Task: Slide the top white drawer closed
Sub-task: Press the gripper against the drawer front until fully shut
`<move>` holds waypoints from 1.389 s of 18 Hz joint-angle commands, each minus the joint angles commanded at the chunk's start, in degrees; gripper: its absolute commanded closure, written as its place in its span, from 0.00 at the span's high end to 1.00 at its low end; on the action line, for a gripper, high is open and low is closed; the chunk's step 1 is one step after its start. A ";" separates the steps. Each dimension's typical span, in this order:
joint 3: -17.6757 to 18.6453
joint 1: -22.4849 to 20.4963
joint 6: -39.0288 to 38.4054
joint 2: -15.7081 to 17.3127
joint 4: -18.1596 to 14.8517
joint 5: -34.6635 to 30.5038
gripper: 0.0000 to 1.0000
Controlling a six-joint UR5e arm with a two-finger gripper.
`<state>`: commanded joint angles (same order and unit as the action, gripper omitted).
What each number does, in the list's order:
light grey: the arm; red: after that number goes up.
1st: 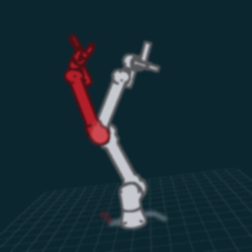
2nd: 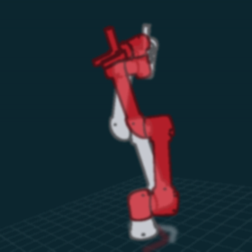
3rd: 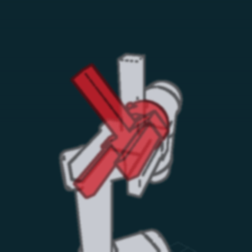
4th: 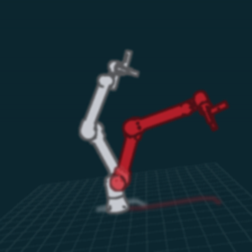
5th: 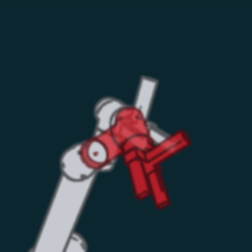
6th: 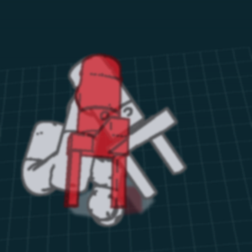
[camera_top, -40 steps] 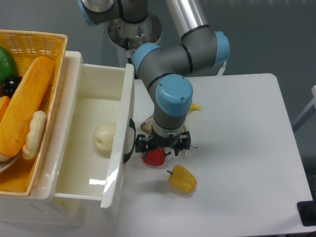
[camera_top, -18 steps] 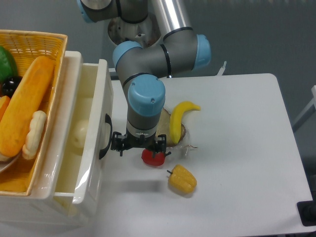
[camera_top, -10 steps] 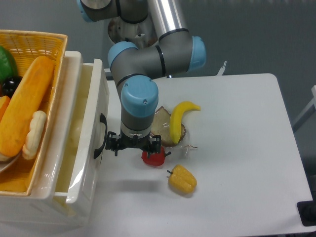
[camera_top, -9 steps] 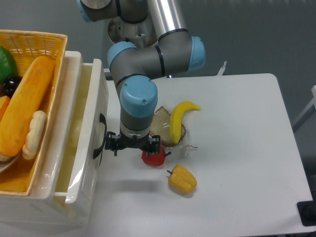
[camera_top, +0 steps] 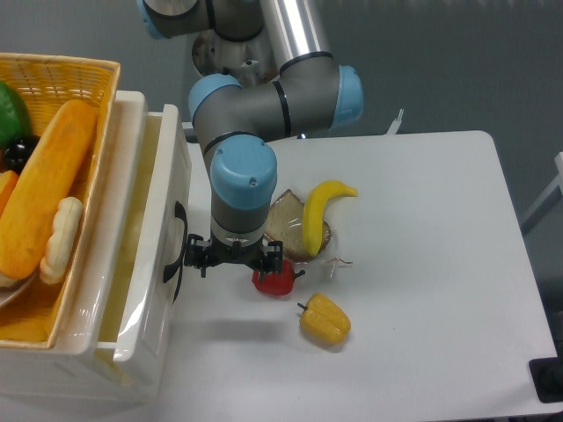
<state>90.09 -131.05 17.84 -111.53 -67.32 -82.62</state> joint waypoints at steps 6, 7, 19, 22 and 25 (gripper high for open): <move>0.09 0.79 -0.18 0.00 0.00 -0.09 1.00; 0.09 0.88 -0.18 0.00 0.00 -0.09 1.00; 0.79 0.97 -0.26 0.09 -0.09 0.35 1.00; 1.23 0.97 -0.18 0.18 0.00 0.44 1.00; 1.23 0.97 -0.26 0.26 -0.09 0.44 1.00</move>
<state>91.32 -130.08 17.58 -111.27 -67.41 -82.18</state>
